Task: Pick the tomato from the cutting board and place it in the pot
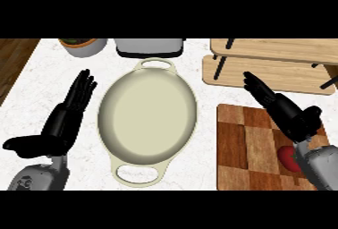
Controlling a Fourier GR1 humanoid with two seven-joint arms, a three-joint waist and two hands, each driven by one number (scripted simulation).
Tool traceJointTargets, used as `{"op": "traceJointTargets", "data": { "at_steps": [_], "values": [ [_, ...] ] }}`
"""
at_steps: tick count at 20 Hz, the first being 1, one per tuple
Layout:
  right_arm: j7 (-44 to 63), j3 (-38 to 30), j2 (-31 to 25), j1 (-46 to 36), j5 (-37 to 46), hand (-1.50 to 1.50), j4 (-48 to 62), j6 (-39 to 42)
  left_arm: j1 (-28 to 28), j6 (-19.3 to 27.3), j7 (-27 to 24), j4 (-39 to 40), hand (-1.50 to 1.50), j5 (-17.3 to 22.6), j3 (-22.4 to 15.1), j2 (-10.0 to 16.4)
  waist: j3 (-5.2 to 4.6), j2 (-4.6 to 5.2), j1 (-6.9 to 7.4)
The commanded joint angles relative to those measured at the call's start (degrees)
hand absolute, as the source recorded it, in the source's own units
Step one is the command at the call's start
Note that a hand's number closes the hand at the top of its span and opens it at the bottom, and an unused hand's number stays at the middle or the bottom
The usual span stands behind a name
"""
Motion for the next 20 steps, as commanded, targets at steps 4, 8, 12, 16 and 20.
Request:
{"op": "traceJointTargets", "data": {
  "at_steps": [4, 8, 12, 16, 20],
  "values": [
    [-18.40, -9.79, -8.56, 1.02, -0.08, -1.50, 11.02, 12.51, 2.69, -3.64, 7.54, 3.50, 0.00, 3.98, -3.24, -2.62, 0.33, 0.14, 0.20],
    [-11.90, -6.37, -18.24, 2.95, 19.37, -1.50, 18.26, -0.56, 4.28, -5.03, 11.70, 4.77, 0.00, 6.96, -4.70, -3.98, -0.02, 1.44, 0.45],
    [-24.80, -3.26, -12.65, 5.00, 27.03, -1.50, 28.77, -6.56, 5.82, -5.74, 14.75, 3.60, 0.00, 7.58, -7.01, -4.98, 0.32, 0.11, 1.54],
    [-25.94, -1.21, -16.87, 4.15, 30.99, -1.50, 23.97, -2.76, 4.39, -5.84, 18.38, 1.51, 0.00, 9.55, -3.91, -3.48, 0.10, -0.56, 0.28],
    [-23.87, -4.64, -23.46, 7.52, 30.24, -1.50, 17.20, 1.78, 10.14, -6.67, 19.88, -5.06, 0.00, 9.55, -4.64, -2.15, 0.07, -0.78, -0.11]
  ]
}}
